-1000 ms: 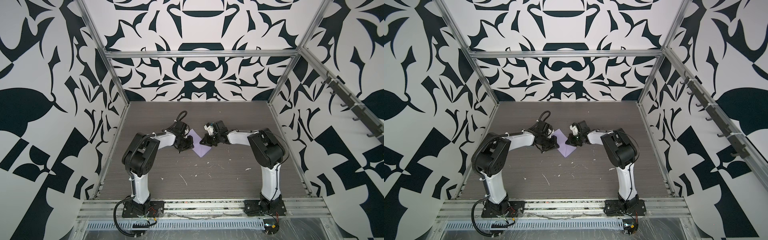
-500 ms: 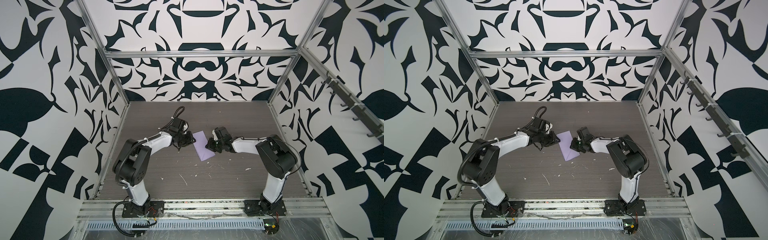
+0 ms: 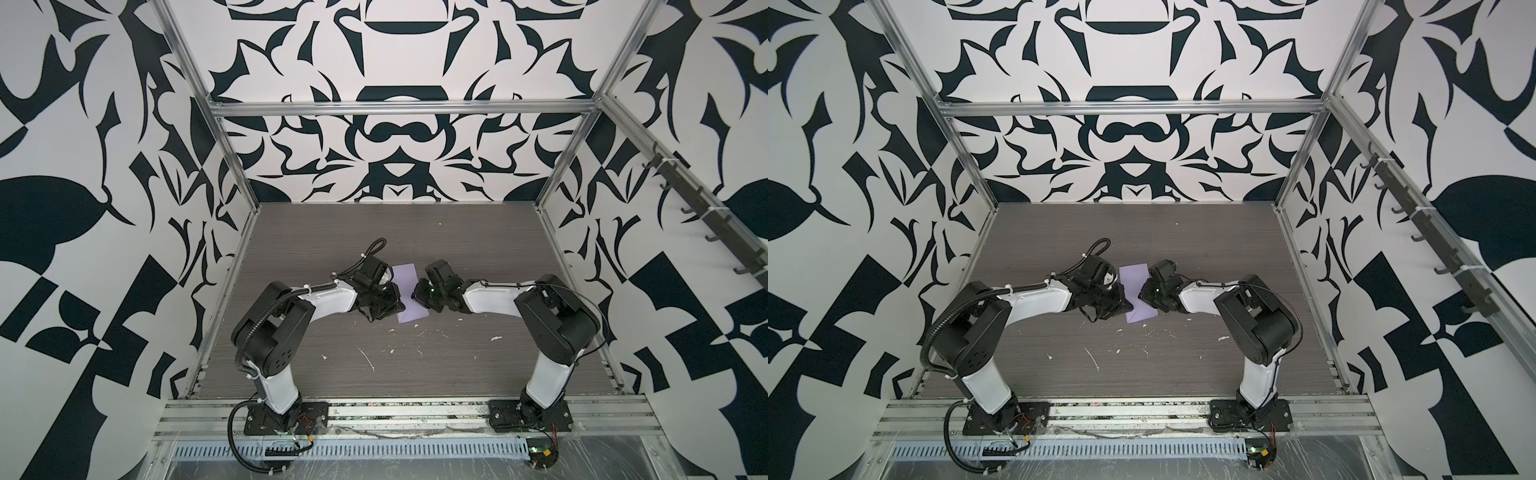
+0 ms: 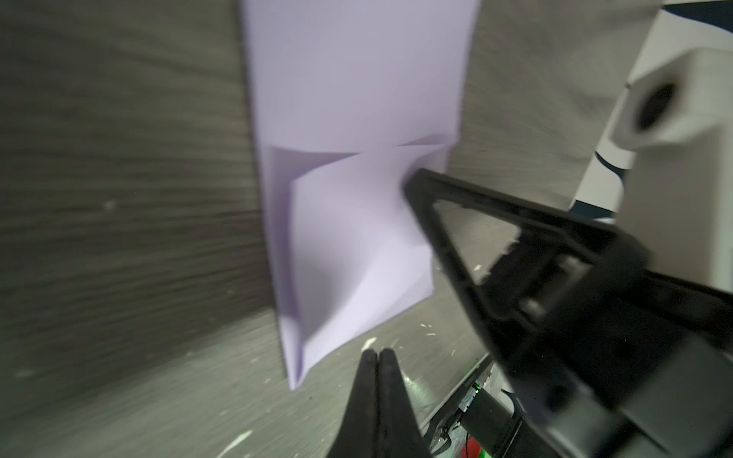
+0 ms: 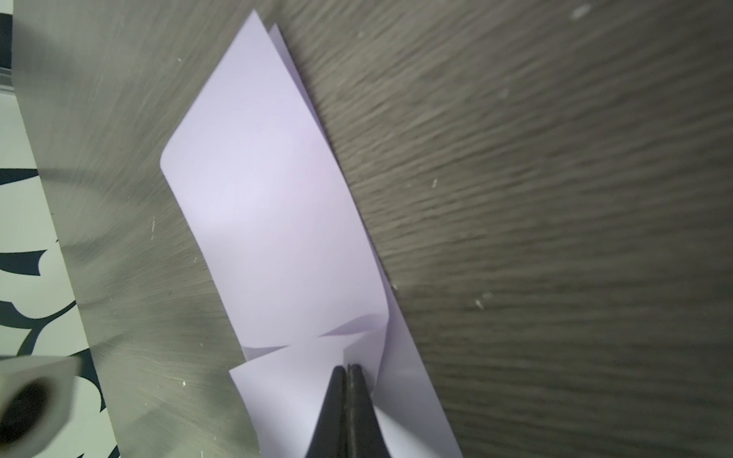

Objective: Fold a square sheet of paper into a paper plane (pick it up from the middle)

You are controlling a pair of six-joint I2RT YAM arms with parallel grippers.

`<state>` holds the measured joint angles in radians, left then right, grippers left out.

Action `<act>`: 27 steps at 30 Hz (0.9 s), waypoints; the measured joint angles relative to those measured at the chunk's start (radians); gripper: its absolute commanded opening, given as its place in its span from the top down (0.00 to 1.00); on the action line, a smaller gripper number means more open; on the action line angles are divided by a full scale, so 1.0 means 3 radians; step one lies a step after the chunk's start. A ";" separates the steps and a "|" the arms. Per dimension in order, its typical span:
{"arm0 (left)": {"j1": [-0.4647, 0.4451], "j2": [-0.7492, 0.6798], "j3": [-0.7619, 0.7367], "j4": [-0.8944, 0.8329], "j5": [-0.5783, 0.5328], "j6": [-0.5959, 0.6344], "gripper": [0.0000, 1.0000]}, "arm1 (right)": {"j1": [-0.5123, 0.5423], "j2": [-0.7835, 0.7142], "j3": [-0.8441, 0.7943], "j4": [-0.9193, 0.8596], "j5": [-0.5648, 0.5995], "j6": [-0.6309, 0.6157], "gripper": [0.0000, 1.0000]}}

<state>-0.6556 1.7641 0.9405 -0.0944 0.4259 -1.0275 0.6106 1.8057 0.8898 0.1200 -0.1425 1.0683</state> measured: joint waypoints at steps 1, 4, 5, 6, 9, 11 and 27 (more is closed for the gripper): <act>0.0000 0.0029 0.0010 -0.0024 0.0001 -0.0005 0.99 | 0.0000 -0.0001 0.0000 0.0000 0.0001 0.0011 1.00; -0.0005 0.0103 0.0058 -0.0108 0.0000 -0.0006 1.00 | 0.0000 -0.0001 0.0000 0.0000 0.0005 0.0024 1.00; -0.0008 0.0116 0.0079 -0.0151 -0.0001 -0.0005 1.00 | 0.0000 0.0000 0.0000 0.0000 0.0005 0.0025 1.00; -0.0013 0.0125 0.0099 -0.0187 -0.0003 -0.0003 1.00 | 0.0000 0.0000 0.0000 0.0000 0.0005 0.0028 1.00; -0.0020 0.0144 0.0113 -0.0256 -0.0025 0.0004 1.00 | 0.0000 -0.0001 0.0000 0.0000 0.0004 0.0029 1.00; -0.0023 0.0161 0.0113 -0.0326 -0.0047 0.0013 1.00 | -0.0001 -0.0001 0.0000 0.0000 0.0003 0.0027 1.00; -0.0023 0.0285 0.0291 -0.0572 -0.0047 0.0112 1.00 | -0.0220 0.0001 0.0727 -0.0874 -0.1282 -0.1886 1.00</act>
<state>-0.6624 1.8496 1.0279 -0.2661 0.4118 -0.9939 0.5446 1.8061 1.1080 -0.1421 -0.5270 0.5026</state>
